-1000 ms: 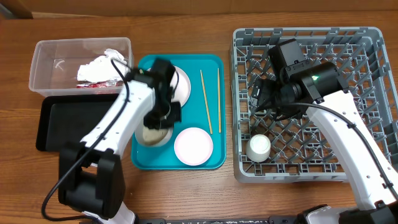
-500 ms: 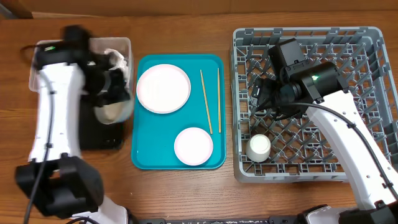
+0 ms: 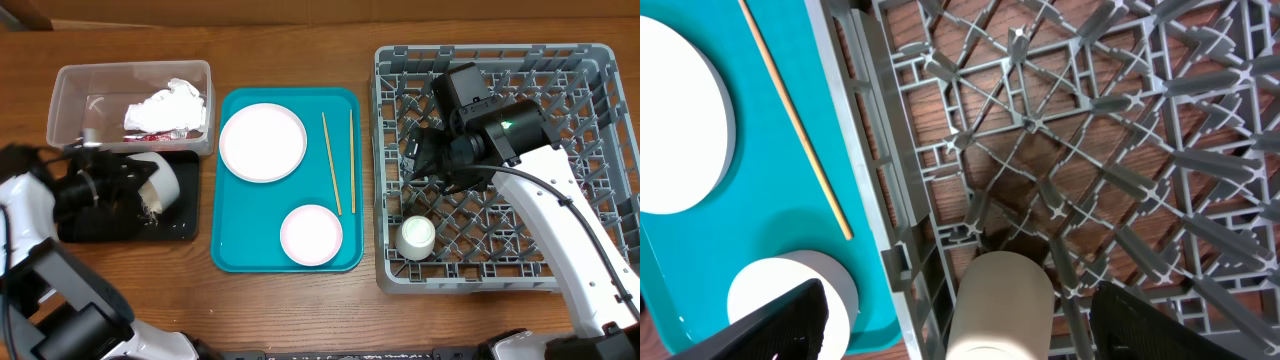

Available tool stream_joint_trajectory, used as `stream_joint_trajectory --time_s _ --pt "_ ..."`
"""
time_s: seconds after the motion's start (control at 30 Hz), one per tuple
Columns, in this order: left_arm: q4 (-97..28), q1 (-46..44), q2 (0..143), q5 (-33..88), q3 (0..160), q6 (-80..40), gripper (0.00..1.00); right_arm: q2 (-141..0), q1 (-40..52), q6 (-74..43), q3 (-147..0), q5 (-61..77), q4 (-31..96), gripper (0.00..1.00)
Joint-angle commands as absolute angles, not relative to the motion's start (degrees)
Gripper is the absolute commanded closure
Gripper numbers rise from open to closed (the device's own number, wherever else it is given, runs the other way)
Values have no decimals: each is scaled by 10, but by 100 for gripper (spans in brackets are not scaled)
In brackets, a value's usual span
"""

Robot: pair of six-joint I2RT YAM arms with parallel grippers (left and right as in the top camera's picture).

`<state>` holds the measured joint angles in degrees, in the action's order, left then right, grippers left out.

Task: Sort waste into correct bins and load items into the dishwasher
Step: 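Pour the rice from the bowl onto the black tray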

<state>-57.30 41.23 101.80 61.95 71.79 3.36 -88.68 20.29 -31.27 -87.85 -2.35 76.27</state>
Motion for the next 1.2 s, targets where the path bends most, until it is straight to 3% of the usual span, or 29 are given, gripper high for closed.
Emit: stream_joint_trajectory --time_s 0.0,0.27,0.53,1.17 --pt "-543 452 1011 798 700 47 96 -887 202 -310 -893 -29 762 14" --pt "-517 471 1011 905 698 13 96 -887 202 -310 -893 -29 762 14" --pt "-457 472 1011 906 698 -81 96 -887 202 -310 -893 -29 762 14" --pt "-468 448 1011 867 698 -194 96 -887 202 -310 -893 -29 771 14"
